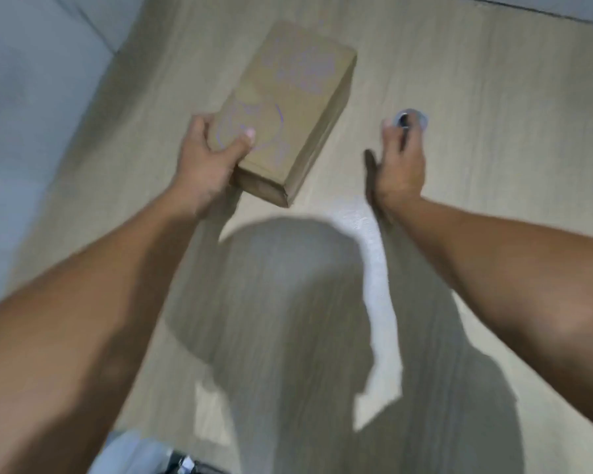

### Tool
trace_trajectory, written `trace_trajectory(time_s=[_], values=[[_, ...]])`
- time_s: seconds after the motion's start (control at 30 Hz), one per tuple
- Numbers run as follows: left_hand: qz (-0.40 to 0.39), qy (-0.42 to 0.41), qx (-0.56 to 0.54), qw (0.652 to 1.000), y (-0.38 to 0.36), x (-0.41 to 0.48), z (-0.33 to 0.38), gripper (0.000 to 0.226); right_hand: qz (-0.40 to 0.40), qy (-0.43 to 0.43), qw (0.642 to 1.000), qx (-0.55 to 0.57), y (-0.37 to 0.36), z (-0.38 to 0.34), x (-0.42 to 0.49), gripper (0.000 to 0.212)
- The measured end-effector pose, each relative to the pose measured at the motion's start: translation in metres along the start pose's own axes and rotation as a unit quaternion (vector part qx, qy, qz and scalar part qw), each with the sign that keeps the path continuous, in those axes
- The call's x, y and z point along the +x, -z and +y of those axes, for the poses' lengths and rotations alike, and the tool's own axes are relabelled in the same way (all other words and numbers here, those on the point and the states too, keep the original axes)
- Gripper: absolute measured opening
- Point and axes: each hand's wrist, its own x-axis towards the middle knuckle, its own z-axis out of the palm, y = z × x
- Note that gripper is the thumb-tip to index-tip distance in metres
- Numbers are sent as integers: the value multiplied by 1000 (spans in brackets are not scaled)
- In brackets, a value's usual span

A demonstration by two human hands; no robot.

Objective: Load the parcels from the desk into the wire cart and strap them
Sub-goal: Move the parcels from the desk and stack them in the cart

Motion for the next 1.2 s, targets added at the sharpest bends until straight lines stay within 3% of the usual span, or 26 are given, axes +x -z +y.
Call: trace_trajectory(time_s=[0.1, 0.13, 0.2, 0.23, 0.3, 0.37, 0.43, 0.5, 0.6, 0.63, 0.73, 0.87, 0.93, 1.03, 1.13, 1.2], values=[[19, 44, -12, 999, 29, -77, -22, 45, -54, -116, 957, 261, 7, -37, 0, 28], [17, 60, -24, 998, 32, -101, -28, 47, -123, -119, 953, 250, 12, -49, -6, 32], [8, 90, -44, 995, 27, -148, -33, 57, -293, -75, 946, 118, 22, -66, -29, 44], [16, 104, -53, 993, 22, -171, -34, 68, -342, -26, 939, 39, 26, -67, -42, 48], [72, 158, -87, 981, 15, -218, -40, 100, -345, 70, 933, -77, 29, -60, -76, 50], [144, 236, -186, 943, 7, -268, -44, 120, -338, 120, 919, -160, 40, -51, -112, 56], [174, 273, -266, 908, -4, -320, -51, 102, -368, 138, 891, -226, 49, -38, -148, 63], [179, 285, -272, 901, -8, -371, -55, 69, -407, 140, 866, -254, 55, -27, -182, 73], [197, 317, -328, 868, -5, -440, -63, 57, -493, 68, 832, -244, 67, -17, -242, 98], [222, 317, -365, 847, 0, -463, -70, 57, -510, 61, 821, -249, 70, -11, -266, 98], [320, 279, -474, 771, 20, -537, -90, 69, -529, 104, 807, -243, 73, 6, -353, 63], [455, 304, -433, 716, 47, -659, -109, 102, -573, 177, 764, -239, 73, 30, -483, 49], [538, 360, -380, 660, 52, -737, -122, 103, -604, 228, 722, -248, 79, 41, -558, 57], [657, 377, -380, 531, 40, -847, -152, 102, -679, 272, 628, -266, 90, 70, -670, 60], [754, 346, -421, 368, 3, -932, -178, 81, -754, 286, 521, -280, 90, 117, -770, 47], [799, 295, -461, 251, -25, -974, -194, 61, -790, 292, 450, -297, 85, 155, -835, 54]])
